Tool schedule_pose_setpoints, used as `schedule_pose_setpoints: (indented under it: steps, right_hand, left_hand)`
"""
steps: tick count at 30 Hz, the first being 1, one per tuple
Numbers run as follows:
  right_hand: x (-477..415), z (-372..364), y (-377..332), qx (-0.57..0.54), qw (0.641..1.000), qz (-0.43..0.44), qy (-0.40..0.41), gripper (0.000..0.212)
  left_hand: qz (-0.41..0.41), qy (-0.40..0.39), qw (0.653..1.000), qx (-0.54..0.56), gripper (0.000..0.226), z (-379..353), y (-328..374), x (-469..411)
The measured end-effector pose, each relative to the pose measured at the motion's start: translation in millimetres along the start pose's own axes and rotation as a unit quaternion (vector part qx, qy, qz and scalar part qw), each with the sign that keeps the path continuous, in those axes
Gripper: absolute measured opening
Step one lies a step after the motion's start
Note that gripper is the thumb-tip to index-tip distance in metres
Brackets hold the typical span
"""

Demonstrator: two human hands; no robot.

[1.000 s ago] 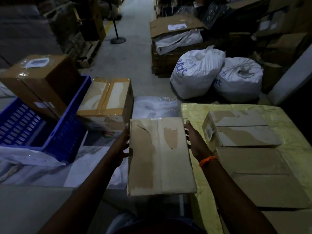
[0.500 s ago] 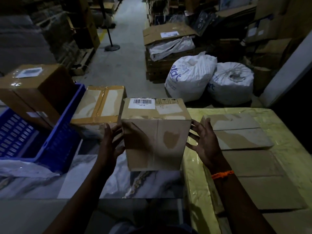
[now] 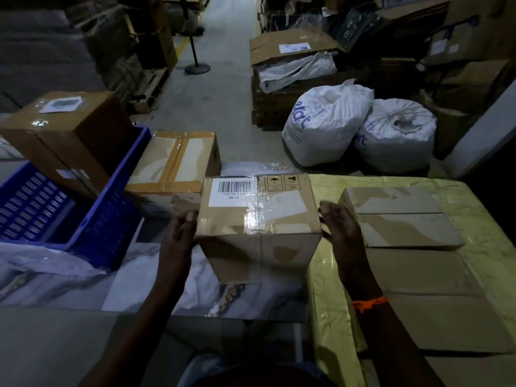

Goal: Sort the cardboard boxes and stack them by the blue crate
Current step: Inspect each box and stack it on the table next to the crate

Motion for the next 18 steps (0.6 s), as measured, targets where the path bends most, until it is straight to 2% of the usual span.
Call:
schedule_pose_setpoints:
  steps: [1, 3, 6, 8, 11, 13, 18]
  right_hand:
    - [-0.6, -2.7, -10.1, 0.055, 0.997, 0.053, 0.021, 0.042]
    - [0.8, -15.1, -30.0, 0.181, 0.965, 0.186, 0.035, 0.053]
    - [1.6, -48.3, -45.5, 0.341, 0.895, 0.285, -0.040, 0.063]
    - [-3.4, -67.9, -41.3, 0.460, 0.832, 0.305, -0.064, 0.069]
    - [-9.8, -78.5, -20.9, 0.588, 0.754, 0.286, -0.065, 0.074]
    - [-8.2, -75.2, -12.6, 0.605, 0.735, 0.305, -0.033, 0.070]
    - [-4.5, -75.4, -9.6, 0.595, 0.739, 0.314, -0.017, 0.069]
  left_hand:
    - [-0.066, 0.007, 0.994, -0.081, 0.044, 0.0, 9.4, -6.1]
    - [-0.217, -0.015, 0.956, -0.196, 0.045, -9.9, 33.4, -14.4]
    - [-0.327, -0.130, 0.881, -0.316, 0.058, -38.6, 51.2, -21.5]
    - [-0.337, -0.209, 0.826, -0.401, 0.071, -55.4, 48.8, -26.0]
    - [-0.296, -0.289, 0.772, -0.483, 0.088, -67.3, 36.5, -28.8]
    - [-0.274, -0.298, 0.765, -0.501, 0.090, -66.9, 27.6, -29.3]
    - [-0.293, -0.287, 0.756, -0.510, 0.092, -66.1, 22.3, -25.7]
Point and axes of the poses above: each hand's wrist, its own x-axis away from the middle knuckle, its own z-axis out of the back of the hand, y = z × x, the point moved 4 cm from there along -x, towards the middle knuckle, and after that the axes turned 9 degrees about -z, right-handed, at the moved point
